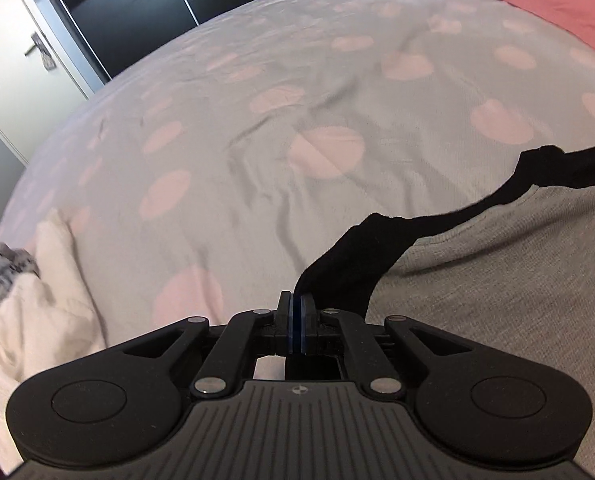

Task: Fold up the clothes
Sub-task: 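Lower the grey shirt flat onto the bed and open both tools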

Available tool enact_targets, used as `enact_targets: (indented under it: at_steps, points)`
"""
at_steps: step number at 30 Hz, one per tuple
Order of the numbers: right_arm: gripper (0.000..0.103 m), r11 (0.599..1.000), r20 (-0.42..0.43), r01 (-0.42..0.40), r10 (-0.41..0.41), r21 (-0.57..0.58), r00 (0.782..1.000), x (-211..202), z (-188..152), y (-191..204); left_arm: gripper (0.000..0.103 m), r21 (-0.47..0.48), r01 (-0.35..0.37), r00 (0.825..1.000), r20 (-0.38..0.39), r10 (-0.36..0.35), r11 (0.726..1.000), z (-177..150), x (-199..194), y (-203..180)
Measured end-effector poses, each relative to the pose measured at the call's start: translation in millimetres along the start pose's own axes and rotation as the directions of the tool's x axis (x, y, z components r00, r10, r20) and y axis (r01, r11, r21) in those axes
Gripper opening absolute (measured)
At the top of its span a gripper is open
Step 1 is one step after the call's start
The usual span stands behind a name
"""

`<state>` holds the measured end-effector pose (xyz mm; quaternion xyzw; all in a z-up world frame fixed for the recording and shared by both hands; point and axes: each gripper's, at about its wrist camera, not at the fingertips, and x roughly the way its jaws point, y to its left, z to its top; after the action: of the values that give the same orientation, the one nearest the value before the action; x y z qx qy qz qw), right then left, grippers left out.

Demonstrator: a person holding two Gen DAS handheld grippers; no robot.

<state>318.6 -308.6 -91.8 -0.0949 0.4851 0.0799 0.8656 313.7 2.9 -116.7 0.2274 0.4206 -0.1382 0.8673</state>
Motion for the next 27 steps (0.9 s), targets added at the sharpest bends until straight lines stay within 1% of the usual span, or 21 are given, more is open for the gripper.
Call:
enact_targets:
  at_steps: [1,2,3,5,7,9,11,12,16,18,19,20,21,22,23,25,27]
  points:
    - [0.016,1.0,0.003,-0.004,0.004,0.008,1.0,-2,1,-2,0.006,-0.014,0.019,1.0,0.004,-0.019,1.0,-1,-3,5]
    - [0.024,1.0,0.009,-0.01,0.01,0.016,1.0,-5,3,-4,0.012,-0.03,0.034,0.999,0.005,-0.034,0.999,-1,-5,10]
    - [0.03,1.0,0.025,-0.018,0.017,0.024,1.0,-8,6,-5,0.016,-0.05,0.046,0.999,0.007,-0.046,0.998,-1,-10,16]
    - [0.031,0.998,0.077,-0.047,0.043,0.041,0.996,-16,14,-6,0.027,-0.099,0.073,0.997,0.025,-0.071,0.992,0,-19,29]
    - [0.031,0.993,0.126,-0.104,0.096,0.056,0.987,-21,23,-4,0.03,-0.15,0.108,0.994,0.029,-0.105,0.983,-1,-26,42]
    - [0.031,0.987,0.157,-0.149,0.138,0.062,0.978,-20,29,2,0.032,-0.199,0.141,0.99,0.002,-0.144,0.97,-2,-26,53]
    - [0.031,0.981,0.161,-0.19,0.18,0.049,0.97,-14,33,14,0.039,-0.236,0.201,0.976,-0.031,-0.214,0.951,-7,-22,59]
    - [0.031,0.978,0.161,-0.208,0.199,0.038,0.967,-10,35,20,0.039,-0.243,0.225,0.969,-0.043,-0.242,0.944,-11,-20,60]
    - [0.032,0.974,0.139,-0.224,0.226,-0.036,0.964,11,42,44,0.041,-0.214,0.236,0.962,-0.087,-0.259,0.948,-23,-13,53]
    - [0.032,0.973,0.132,-0.225,0.229,-0.045,0.964,20,44,50,0.041,-0.211,0.247,0.957,-0.097,-0.272,0.946,-29,-10,51]
    - [0.032,0.972,0.12,-0.233,0.236,-0.041,0.964,26,46,51,0.038,-0.214,0.251,0.957,-0.092,-0.275,0.944,-30,-11,51]
    - [0.029,0.969,0.099,-0.244,0.246,-0.036,0.964,32,47,52,0.024,-0.215,0.251,0.957,-0.089,-0.275,0.944,-31,-12,52]
    - [0.006,0.966,0.075,-0.256,0.258,-0.033,0.963,37,47,54,0.014,-0.217,0.252,0.957,-0.09,-0.276,0.943,-30,-12,53]
    - [0.003,0.965,0.063,-0.259,0.261,-0.032,0.963,39,48,55,0.005,-0.224,0.254,0.956,-0.09,-0.28,0.941,-28,-13,55]
    - [0.003,0.968,0.069,-0.249,0.251,-0.034,0.965,39,49,56,0.004,-0.227,0.251,0.957,-0.088,-0.277,0.941,-27,-14,57]
    - [0.003,0.979,0.118,-0.202,0.204,-0.034,0.972,34,54,56,0.003,-0.221,0.214,0.969,-0.074,-0.236,0.951,-24,-17,60]
    - [0.002,0.988,0.163,-0.153,0.156,-0.028,0.974,30,59,56,0.003,-0.238,0.187,0.974,-0.081,-0.212,0.953,-22,-16,64]
